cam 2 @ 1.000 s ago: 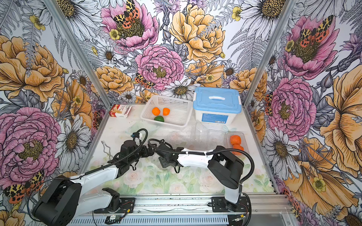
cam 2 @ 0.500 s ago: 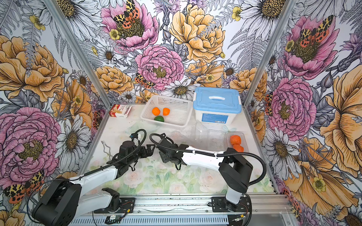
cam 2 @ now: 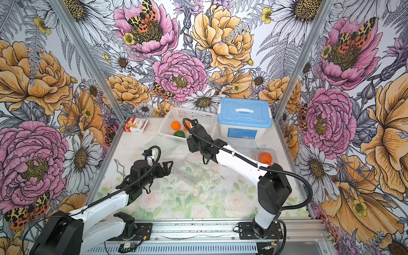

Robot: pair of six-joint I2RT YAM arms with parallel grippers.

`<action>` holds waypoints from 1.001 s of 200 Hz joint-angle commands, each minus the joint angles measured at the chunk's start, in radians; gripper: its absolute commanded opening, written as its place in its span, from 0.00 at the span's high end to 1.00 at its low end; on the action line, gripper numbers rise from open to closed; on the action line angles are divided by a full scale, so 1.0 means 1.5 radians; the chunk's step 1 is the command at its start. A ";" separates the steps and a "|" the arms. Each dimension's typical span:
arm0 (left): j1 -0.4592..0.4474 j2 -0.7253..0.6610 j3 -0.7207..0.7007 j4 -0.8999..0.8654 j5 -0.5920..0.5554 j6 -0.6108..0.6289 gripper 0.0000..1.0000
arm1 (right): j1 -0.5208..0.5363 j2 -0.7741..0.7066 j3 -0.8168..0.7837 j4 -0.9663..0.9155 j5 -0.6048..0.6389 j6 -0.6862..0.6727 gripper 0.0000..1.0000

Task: Take oranges out of containers
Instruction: Pick up the orange from the packing box, then place the orange in the basket.

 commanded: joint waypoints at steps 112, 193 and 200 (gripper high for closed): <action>-0.001 -0.037 0.008 -0.048 -0.037 0.052 0.01 | -0.141 0.064 0.058 0.010 -0.090 -0.029 0.20; -0.009 -0.027 0.001 -0.025 -0.039 0.058 0.01 | -0.157 -0.046 -0.062 -0.041 -0.080 -0.042 0.20; -0.009 -0.030 -0.001 -0.021 -0.039 0.058 0.01 | -0.157 -0.063 -0.090 -0.044 -0.055 -0.041 0.23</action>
